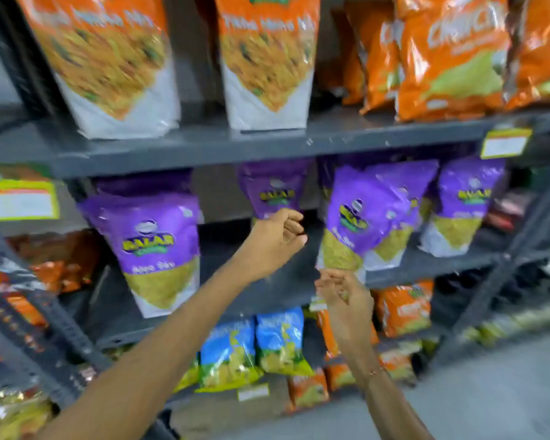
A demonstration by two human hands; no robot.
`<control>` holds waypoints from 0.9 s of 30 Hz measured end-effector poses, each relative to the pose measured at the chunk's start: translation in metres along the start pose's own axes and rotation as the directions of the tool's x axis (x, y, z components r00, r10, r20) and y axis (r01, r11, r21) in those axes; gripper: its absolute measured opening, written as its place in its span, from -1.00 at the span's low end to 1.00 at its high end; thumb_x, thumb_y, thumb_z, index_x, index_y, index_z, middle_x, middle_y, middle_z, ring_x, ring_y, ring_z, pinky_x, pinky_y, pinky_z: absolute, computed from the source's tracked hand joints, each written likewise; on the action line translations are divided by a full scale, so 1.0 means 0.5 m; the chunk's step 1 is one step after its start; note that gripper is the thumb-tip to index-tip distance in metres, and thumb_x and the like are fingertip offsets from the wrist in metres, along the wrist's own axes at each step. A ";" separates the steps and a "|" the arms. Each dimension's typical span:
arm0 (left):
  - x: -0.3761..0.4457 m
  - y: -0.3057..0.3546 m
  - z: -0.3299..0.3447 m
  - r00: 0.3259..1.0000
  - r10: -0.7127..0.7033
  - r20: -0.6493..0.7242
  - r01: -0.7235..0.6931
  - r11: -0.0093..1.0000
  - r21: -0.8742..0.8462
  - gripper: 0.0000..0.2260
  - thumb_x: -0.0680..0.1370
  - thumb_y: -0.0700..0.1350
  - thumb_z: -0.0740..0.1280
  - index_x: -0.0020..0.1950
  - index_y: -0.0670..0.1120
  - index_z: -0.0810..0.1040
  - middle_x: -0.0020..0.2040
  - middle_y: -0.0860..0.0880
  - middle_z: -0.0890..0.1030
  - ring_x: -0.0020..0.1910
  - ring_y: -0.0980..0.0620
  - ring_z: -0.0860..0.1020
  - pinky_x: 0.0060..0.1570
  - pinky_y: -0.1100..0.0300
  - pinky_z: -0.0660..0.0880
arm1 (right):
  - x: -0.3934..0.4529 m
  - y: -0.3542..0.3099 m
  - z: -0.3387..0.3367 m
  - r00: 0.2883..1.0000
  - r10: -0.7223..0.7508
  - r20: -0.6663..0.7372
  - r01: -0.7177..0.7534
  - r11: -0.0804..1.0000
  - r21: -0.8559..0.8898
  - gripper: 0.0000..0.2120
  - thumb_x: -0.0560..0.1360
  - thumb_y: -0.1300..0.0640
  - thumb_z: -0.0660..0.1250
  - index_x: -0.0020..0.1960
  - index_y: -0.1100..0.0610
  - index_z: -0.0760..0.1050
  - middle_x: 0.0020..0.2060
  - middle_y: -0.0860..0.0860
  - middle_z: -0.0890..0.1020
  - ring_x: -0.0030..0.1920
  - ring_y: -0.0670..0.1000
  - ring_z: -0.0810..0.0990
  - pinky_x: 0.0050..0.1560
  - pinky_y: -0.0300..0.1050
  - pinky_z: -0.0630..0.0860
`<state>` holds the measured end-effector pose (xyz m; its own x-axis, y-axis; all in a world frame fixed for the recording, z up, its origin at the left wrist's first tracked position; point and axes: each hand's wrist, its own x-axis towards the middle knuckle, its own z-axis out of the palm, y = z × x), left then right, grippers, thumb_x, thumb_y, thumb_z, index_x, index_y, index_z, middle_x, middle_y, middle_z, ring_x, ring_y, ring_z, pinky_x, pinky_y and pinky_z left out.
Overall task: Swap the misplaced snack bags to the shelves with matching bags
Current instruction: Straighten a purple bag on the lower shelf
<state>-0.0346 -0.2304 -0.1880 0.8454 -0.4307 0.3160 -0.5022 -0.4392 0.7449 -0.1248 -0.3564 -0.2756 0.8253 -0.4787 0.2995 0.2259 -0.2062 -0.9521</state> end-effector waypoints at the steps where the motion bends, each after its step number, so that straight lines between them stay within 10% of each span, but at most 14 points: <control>1: 0.018 -0.019 0.044 0.997 -0.055 0.044 0.055 0.998 0.013 -0.59 0.44 -0.21 0.40 0.26 -0.23 0.42 0.08 -0.18 0.60 -0.09 0.03 0.54 0.02 0.23 0.47 | 0.001 0.038 -0.026 0.998 0.064 -0.009 -0.065 0.996 -0.069 -0.92 0.40 0.04 0.28 -0.14 -0.03 0.53 -0.27 0.04 0.63 -0.24 -0.08 0.59 -0.12 -0.23 0.52; 4: 0.080 -0.069 0.150 0.968 -0.208 0.138 0.193 0.975 0.114 -0.46 0.39 -0.20 0.45 0.29 -0.34 0.37 0.28 -0.25 0.49 0.20 -0.17 0.51 0.19 0.07 0.44 | 0.028 0.149 -0.082 0.981 0.192 -0.033 -0.192 0.927 -0.323 -0.67 0.41 0.03 0.22 0.05 0.23 0.50 -0.03 0.24 0.59 0.02 0.23 0.55 0.10 0.06 0.46; 7: 0.146 -0.104 0.205 0.923 -0.345 0.169 0.300 0.922 0.245 -0.50 0.39 -0.12 0.46 0.15 -0.42 0.43 0.07 -0.27 0.53 0.11 -0.21 0.50 -0.07 0.07 0.33 | 0.063 0.226 -0.104 0.953 0.300 0.044 -0.255 0.872 -0.417 -0.32 0.33 -0.18 0.19 0.21 0.34 0.44 0.14 0.32 0.54 0.20 0.29 0.49 0.24 0.16 0.41; 14: 0.276 -0.216 0.253 0.823 -0.464 0.328 0.362 0.873 0.327 0.01 0.22 0.08 0.56 0.50 -0.18 0.09 0.49 -0.16 0.27 0.43 -0.13 0.30 0.37 0.09 0.31 | 0.188 0.247 -0.113 0.976 0.159 0.151 -0.098 0.932 -0.350 -0.26 0.38 -0.03 0.37 0.37 0.38 0.23 0.24 0.31 0.40 0.31 0.23 0.32 0.38 -0.09 0.21; 21: 0.287 -0.204 0.277 0.738 -0.424 0.526 0.503 0.864 -0.009 -0.29 0.37 -0.47 0.36 0.43 -0.08 0.22 0.36 -0.11 0.45 0.31 -0.02 0.41 0.16 0.21 0.45 | 0.240 0.283 -0.091 0.991 0.066 0.113 -0.016 0.919 -0.394 -0.17 0.35 -0.16 0.42 0.41 0.27 0.19 0.31 0.22 0.41 0.33 0.18 0.36 0.34 -0.04 0.28; 27: 0.202 -0.232 0.234 0.799 -0.436 0.414 0.541 0.821 -0.180 -0.30 0.25 -0.34 0.49 0.35 -0.10 0.35 0.22 -0.17 0.53 0.14 -0.03 0.53 0.09 0.23 0.54 | 0.258 0.310 -0.106 0.958 0.072 0.278 -0.051 0.995 -0.081 -0.23 0.32 0.09 0.53 0.41 0.16 0.23 0.32 0.08 0.50 0.31 0.00 0.48 0.30 -0.04 0.43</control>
<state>0.0878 -0.3155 -0.3113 0.8189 -0.4792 -0.3158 0.0780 -0.4523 0.8884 -0.0107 -0.4957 -0.3814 0.9507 -0.2363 0.2011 0.1406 -0.2495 -0.9581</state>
